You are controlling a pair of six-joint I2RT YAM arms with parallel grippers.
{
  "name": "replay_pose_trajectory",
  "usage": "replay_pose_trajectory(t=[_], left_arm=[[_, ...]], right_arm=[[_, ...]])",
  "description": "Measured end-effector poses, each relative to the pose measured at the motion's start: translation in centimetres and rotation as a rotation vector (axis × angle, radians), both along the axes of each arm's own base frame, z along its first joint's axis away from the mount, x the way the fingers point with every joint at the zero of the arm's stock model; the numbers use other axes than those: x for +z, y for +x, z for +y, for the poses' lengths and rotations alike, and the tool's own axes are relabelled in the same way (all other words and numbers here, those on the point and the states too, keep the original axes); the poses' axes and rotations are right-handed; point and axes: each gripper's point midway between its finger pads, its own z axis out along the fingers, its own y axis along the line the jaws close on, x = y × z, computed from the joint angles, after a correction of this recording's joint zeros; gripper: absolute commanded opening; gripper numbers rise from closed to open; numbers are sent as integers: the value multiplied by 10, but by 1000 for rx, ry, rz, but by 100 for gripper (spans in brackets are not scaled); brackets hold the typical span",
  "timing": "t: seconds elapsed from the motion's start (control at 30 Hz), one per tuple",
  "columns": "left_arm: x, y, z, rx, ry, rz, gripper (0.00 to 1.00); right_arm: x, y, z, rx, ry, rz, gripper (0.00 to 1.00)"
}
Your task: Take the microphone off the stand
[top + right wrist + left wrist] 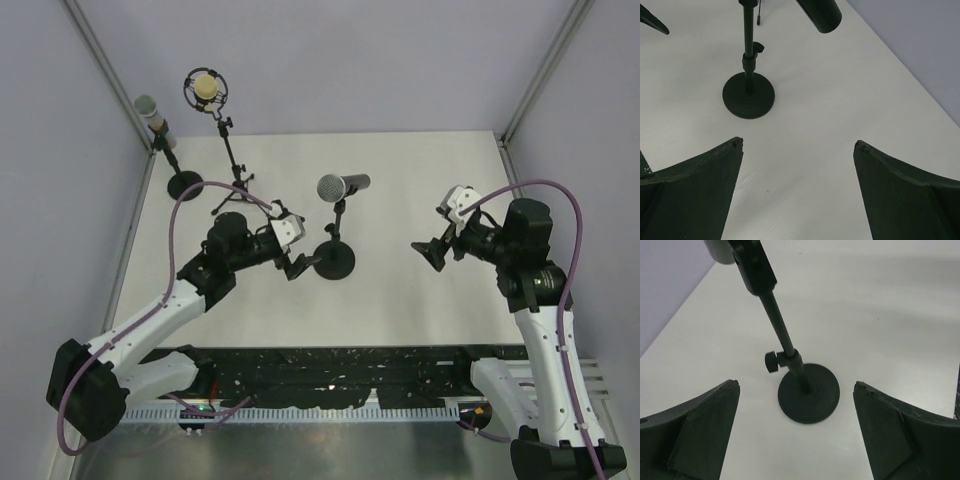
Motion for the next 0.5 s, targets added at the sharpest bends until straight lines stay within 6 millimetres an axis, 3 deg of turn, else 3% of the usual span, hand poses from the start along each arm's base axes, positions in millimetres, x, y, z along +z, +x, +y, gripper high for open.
replay_pose_trajectory(t=[0.13, 0.3, 0.43, 0.5], left_arm=[[-14, -9, 28, 31, 124, 41, 100], [-17, 6, 77, 150, 201, 134, 100], [-31, 9, 110, 223, 255, 209, 100], [-41, 3, 114, 218, 284, 241, 99]], right_arm=[[8, -6, -2, 3, -22, -56, 95], [13, -1, -4, -23, -11, -86, 95], [-7, 3, -3, -37, 15, -49, 95], [-15, 4, -3, -41, 22, -27, 95]])
